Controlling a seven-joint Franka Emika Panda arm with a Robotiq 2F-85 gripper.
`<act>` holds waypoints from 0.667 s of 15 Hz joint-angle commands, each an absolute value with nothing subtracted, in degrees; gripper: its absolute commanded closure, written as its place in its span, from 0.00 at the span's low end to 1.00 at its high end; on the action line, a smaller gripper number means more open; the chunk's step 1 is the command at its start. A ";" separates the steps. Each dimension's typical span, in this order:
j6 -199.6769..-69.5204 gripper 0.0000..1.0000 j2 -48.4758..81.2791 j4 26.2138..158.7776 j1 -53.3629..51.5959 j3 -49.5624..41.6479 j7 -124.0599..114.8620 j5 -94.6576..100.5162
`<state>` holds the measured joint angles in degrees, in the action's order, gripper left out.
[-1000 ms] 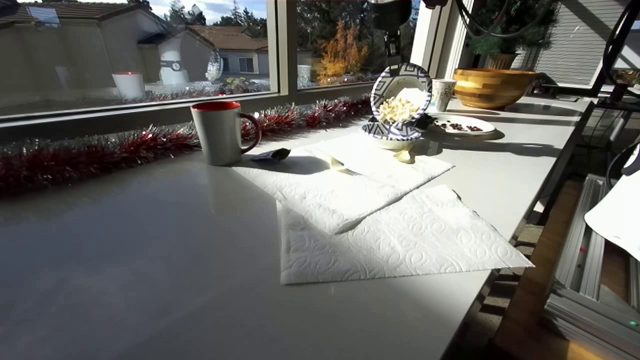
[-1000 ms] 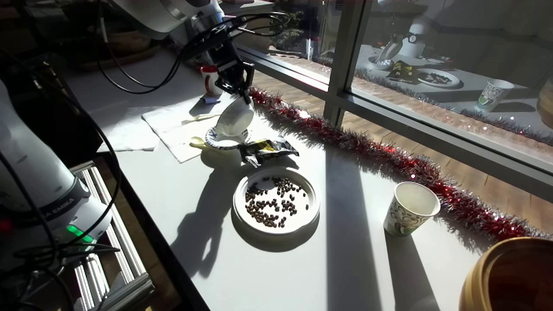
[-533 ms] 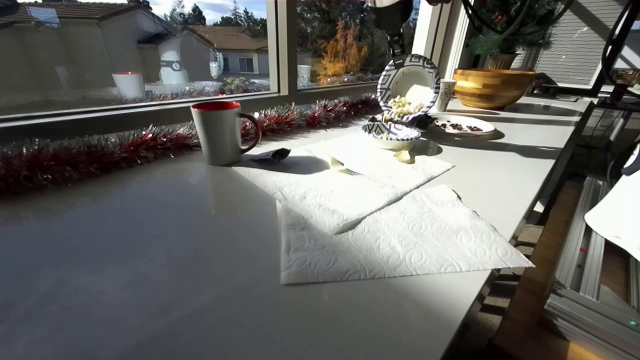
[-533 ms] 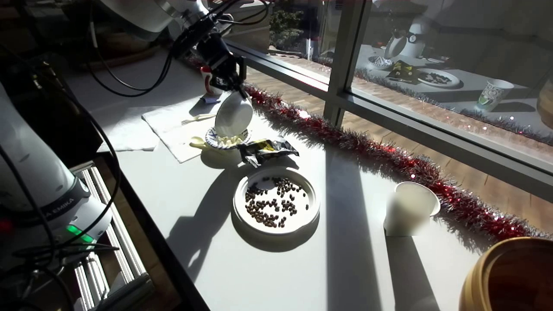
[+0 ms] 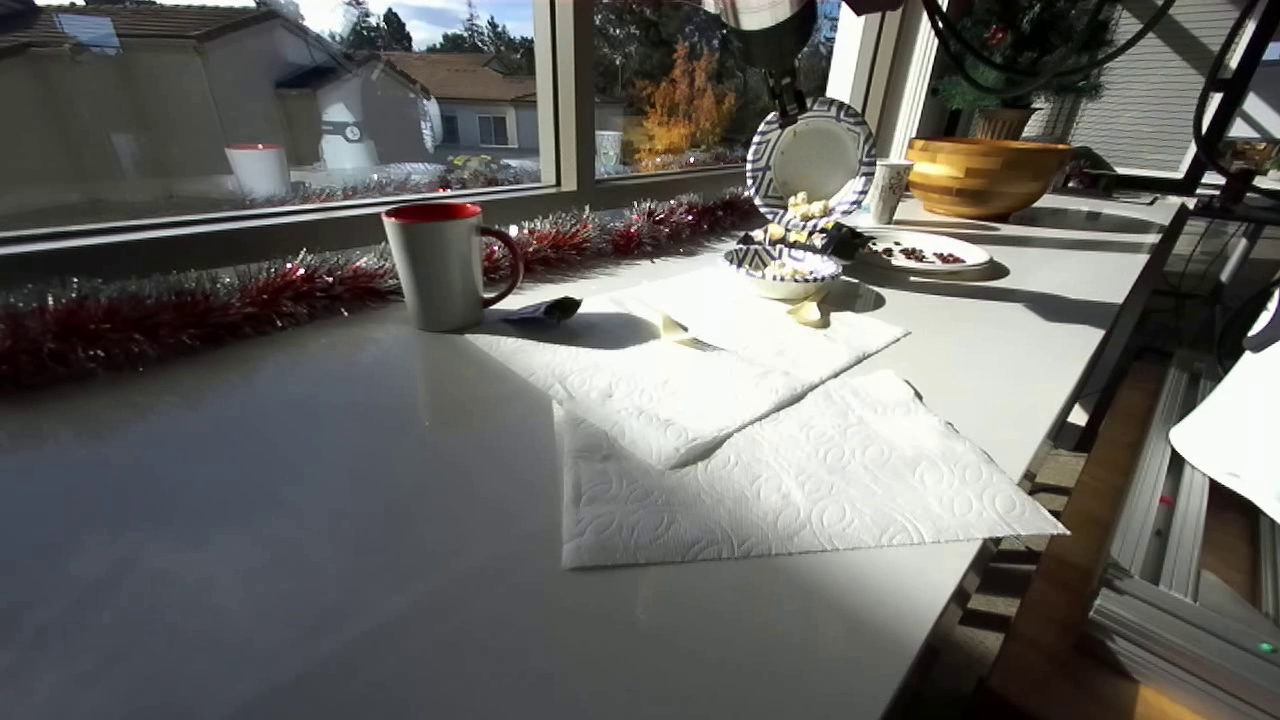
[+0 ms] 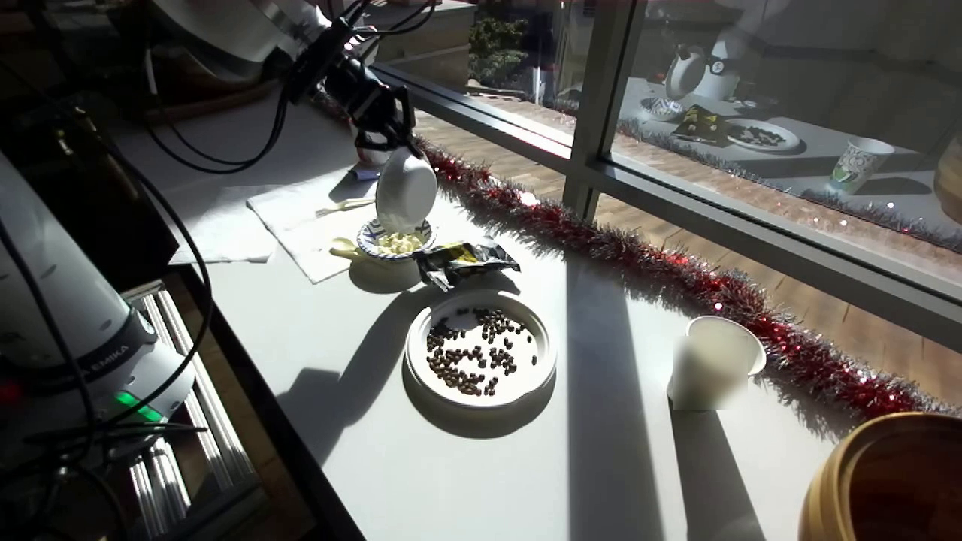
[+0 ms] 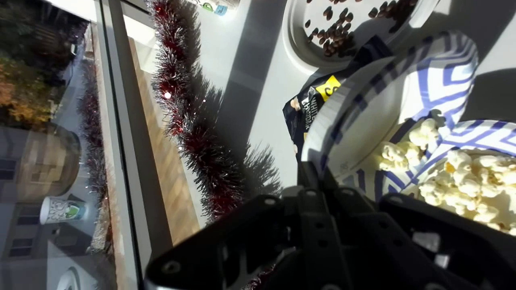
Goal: Pour the contents of the bowl near the window into the empty one
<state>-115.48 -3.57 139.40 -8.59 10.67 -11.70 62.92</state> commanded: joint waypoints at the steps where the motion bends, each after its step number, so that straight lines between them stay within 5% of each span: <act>1: -113.63 0.99 -1.83 138.82 -10.45 11.98 -15.18 67.25; 10: -107.09 0.99 0.54 137.58 -12.60 13.36 -21.89 73.07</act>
<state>-110.33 -0.66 138.60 -11.99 13.08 -18.88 68.74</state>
